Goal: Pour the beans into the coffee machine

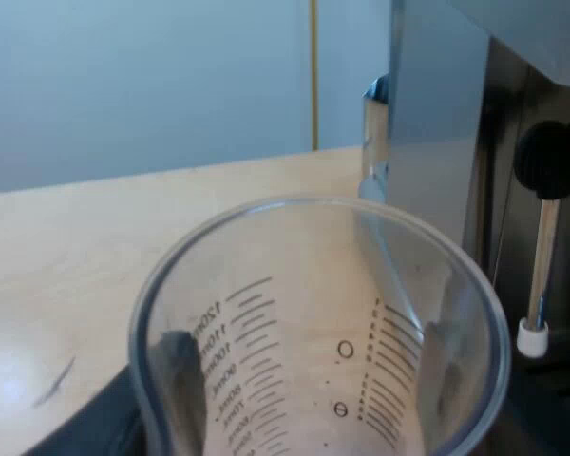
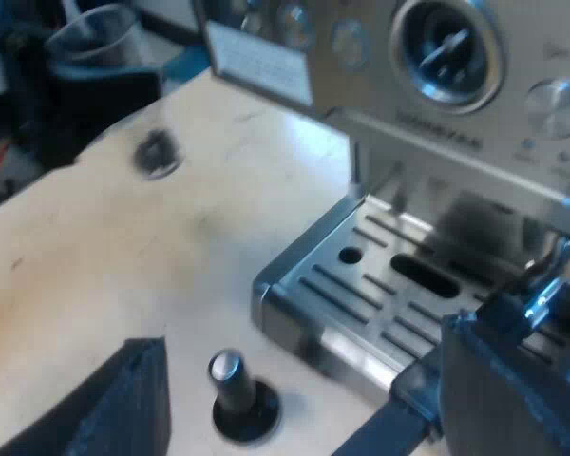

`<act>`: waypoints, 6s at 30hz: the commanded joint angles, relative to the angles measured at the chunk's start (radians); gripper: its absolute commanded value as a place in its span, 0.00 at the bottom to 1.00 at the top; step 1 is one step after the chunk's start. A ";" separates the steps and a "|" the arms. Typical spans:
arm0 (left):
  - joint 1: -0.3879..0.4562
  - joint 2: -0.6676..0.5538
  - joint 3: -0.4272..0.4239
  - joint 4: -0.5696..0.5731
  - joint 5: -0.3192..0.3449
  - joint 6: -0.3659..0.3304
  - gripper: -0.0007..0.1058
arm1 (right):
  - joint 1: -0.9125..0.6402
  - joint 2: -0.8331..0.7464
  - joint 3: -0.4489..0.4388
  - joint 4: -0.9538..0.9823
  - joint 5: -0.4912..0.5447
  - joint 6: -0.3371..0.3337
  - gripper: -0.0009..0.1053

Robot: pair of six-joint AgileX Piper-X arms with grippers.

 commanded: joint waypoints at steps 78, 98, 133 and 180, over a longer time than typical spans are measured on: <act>-0.130 -0.035 -0.814 0.849 0.008 0.059 0.28 | 0.001 0.176 -0.961 0.684 0.372 -0.028 0.59; -0.269 0.209 -1.019 0.845 -0.075 0.164 0.28 | 0.001 0.192 -0.961 0.752 0.349 -0.014 0.59; -0.433 0.536 -1.377 0.839 -0.114 0.168 0.28 | 0.001 0.192 -0.961 0.752 0.349 -0.014 0.59; -0.464 0.681 -1.496 0.889 -0.166 0.230 0.28 | 0.001 0.192 -0.961 0.585 0.335 -0.046 0.59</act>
